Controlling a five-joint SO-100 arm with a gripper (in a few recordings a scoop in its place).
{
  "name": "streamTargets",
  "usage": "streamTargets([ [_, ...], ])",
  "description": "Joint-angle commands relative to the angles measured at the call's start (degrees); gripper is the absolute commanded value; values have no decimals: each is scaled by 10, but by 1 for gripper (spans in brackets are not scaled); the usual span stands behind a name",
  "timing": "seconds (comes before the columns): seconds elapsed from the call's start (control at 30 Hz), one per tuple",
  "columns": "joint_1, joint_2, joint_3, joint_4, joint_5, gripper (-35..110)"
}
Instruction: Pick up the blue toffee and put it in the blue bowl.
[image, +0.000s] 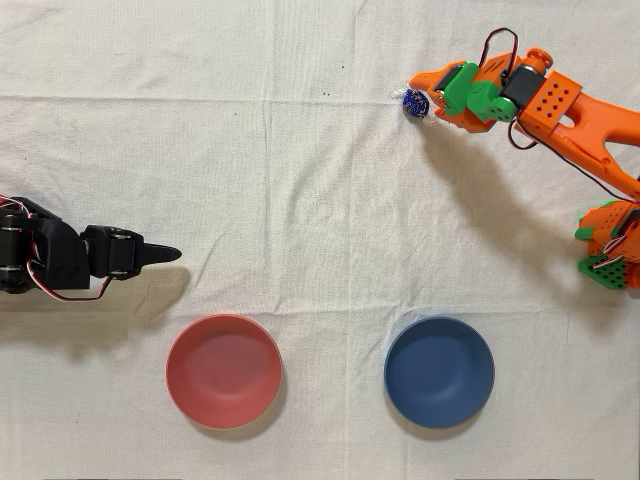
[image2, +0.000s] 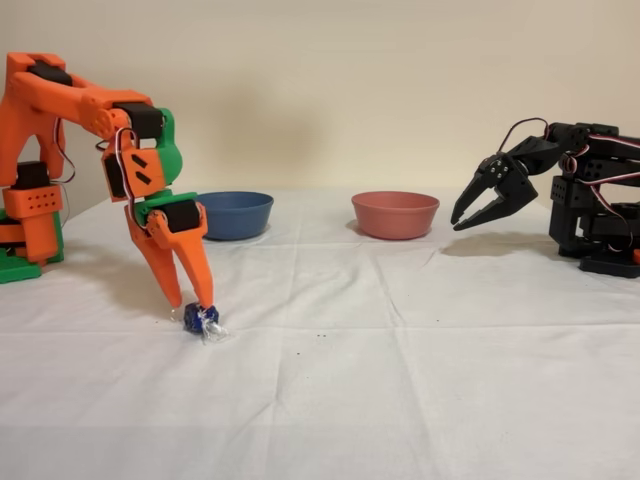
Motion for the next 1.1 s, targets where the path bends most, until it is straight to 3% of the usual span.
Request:
streamTargets([
  [0.0,-7,21,-33,-2,4,35],
  [0.8,-8,-42,-60,-22,-13,35],
  [1.07,-7,-48,-47,-33,-21,28],
])
